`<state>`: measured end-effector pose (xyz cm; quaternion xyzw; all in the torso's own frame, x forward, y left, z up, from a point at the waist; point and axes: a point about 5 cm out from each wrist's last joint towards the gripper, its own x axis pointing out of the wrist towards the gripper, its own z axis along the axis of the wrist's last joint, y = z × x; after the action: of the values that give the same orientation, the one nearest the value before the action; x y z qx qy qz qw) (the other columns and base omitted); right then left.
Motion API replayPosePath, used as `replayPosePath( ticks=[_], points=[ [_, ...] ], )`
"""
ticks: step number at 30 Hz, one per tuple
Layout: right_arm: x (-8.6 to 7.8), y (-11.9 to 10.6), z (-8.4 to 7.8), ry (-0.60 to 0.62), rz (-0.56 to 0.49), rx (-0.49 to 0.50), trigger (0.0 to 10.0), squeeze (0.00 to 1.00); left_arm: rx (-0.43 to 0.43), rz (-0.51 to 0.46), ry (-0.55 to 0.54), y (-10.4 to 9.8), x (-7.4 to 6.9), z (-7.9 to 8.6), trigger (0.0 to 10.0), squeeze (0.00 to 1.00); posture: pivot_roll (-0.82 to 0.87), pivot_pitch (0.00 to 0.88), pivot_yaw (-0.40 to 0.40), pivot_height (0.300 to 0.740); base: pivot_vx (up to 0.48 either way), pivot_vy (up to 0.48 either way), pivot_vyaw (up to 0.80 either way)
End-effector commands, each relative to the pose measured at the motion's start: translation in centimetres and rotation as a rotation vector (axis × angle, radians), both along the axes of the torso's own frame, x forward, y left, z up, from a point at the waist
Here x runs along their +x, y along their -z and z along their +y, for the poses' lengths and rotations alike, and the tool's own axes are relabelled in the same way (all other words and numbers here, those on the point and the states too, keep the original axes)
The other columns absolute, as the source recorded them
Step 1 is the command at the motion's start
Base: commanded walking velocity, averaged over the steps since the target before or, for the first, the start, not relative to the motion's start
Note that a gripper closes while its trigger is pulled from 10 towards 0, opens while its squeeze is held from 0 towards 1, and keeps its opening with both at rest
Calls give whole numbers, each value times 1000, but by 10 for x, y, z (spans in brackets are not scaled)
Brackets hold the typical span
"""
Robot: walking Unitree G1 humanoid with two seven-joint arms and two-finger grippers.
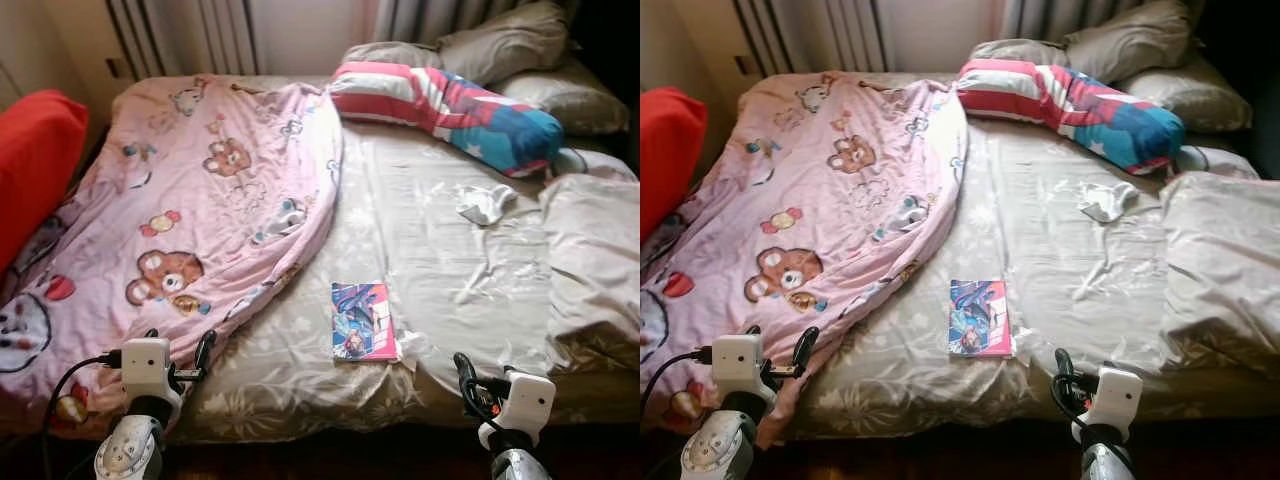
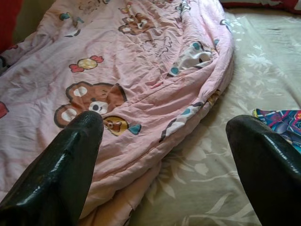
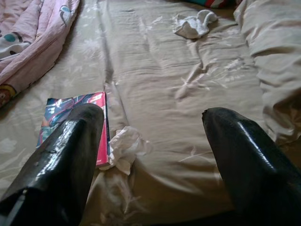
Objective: Clean up the room
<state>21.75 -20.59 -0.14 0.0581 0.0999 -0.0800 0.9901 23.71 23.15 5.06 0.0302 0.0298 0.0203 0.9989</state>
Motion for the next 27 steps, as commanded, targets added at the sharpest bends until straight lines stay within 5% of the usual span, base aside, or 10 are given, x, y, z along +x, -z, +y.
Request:
replayPosePath(
  ticks=[1,11,27],
  points=[
    [-3,0,-1,0,7,0,10000,0,-12,30,-12,7,-4,1,10000,0,146,102,-32,740,0,0,0],
    [-3,1,2,-13,15,4,10000,0,-12,35,-2,9,-5,-2,10000,0,146,92,-36,740,0,0,0],
    [-4,1,3,-25,24,5,10000,0,-8,33,2,9,-4,-4,10000,0,147,105,-45,740,288,0,250]
  ],
)
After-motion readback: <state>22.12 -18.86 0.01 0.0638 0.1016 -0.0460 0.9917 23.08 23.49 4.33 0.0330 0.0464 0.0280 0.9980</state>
